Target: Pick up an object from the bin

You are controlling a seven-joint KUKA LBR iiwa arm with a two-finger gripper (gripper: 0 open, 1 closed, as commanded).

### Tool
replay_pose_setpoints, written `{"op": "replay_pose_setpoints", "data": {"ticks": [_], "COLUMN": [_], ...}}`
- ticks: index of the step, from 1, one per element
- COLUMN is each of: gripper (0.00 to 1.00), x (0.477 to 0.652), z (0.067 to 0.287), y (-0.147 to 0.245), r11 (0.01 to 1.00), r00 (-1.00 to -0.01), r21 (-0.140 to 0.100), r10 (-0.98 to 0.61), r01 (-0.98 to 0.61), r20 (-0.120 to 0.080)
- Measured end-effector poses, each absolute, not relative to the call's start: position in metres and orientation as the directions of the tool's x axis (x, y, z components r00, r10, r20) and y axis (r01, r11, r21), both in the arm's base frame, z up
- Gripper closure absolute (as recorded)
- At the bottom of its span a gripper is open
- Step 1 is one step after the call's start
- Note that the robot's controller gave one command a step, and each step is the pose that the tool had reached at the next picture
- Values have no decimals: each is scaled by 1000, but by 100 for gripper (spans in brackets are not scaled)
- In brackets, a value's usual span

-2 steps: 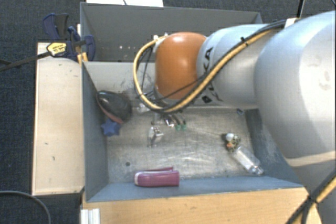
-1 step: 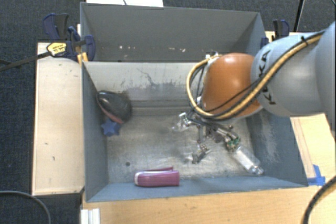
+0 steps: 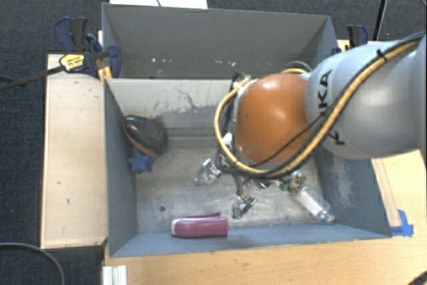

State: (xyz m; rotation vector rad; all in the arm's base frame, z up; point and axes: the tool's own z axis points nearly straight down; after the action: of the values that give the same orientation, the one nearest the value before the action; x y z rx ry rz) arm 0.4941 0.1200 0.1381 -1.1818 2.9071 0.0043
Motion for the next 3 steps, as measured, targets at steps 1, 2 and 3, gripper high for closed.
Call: {"op": "replay_pose_setpoints", "data": {"ticks": [1,2,3], "gripper": [0,0,0], "x": [491,482,483], "z": [132,70,82], "y": [207,235,243], "r11": [642,629,457], "r00": [-642,-629,-457], "r21": [0,-9,-2], "r10": [-767,-778,-889], "r01": [-767,-778,-889], "r20": [-6,-10,-6]}}
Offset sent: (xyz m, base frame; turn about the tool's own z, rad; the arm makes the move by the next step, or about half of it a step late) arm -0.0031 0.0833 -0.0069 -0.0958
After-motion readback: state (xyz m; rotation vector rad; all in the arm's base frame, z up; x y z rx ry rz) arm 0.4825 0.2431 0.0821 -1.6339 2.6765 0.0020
